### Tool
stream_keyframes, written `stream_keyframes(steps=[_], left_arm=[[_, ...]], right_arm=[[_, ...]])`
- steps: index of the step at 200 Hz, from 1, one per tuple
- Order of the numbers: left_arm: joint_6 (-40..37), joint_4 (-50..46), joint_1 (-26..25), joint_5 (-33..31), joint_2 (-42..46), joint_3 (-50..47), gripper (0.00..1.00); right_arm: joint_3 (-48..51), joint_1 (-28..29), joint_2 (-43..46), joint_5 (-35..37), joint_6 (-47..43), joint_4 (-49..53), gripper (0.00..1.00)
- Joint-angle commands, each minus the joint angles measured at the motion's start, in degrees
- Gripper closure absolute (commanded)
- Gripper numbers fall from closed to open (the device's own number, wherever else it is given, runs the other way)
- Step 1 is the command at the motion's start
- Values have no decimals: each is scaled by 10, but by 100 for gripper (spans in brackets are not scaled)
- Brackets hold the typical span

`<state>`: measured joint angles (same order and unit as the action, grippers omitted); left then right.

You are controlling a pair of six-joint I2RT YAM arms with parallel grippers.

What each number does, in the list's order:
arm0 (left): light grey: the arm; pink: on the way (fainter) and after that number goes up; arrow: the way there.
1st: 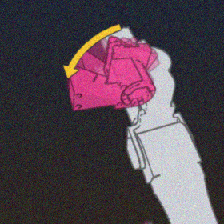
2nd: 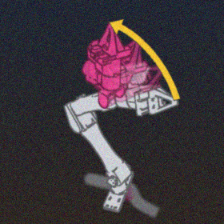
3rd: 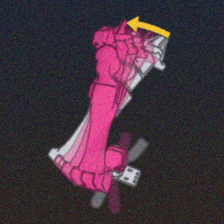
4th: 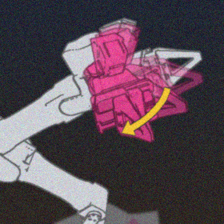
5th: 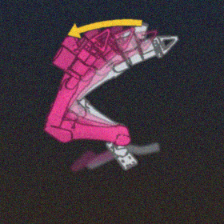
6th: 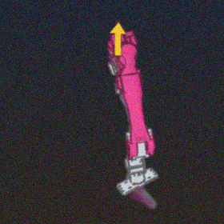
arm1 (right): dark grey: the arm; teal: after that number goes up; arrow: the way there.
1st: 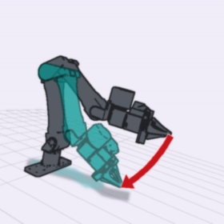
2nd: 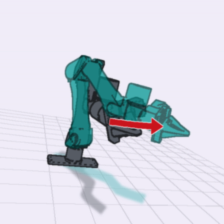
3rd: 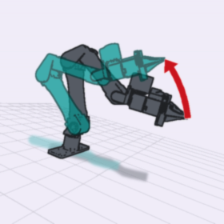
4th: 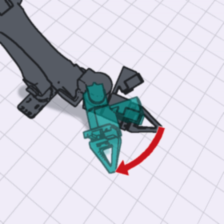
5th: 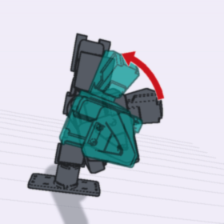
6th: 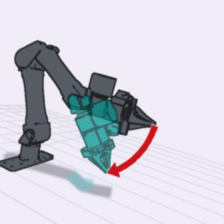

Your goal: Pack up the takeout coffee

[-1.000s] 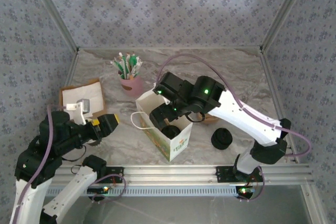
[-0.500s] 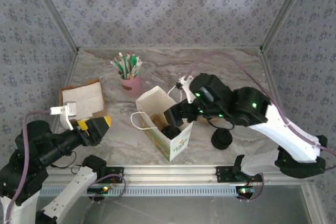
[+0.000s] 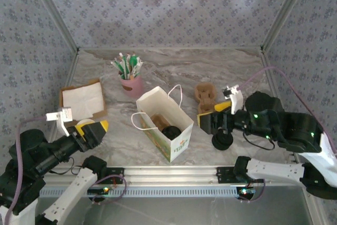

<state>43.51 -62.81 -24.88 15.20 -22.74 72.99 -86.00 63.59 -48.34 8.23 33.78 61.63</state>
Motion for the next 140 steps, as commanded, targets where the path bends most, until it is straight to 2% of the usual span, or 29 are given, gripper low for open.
stream_keyframes(steps=[1,54,98,140], left_arm=[[16,27,-3,9,8,-23,1],[19,66,-3,21,-17,-67,0],[-6,101,-3,27,-101,-53,0],[-42,118,-3,21,-190,-10,1]], right_arm=[[17,-4,28,34,34,16,3],[27,-8,64,72,41,46,0],[15,-14,60,117,28,68,0],[-25,-31,25,120,-53,90,0]])
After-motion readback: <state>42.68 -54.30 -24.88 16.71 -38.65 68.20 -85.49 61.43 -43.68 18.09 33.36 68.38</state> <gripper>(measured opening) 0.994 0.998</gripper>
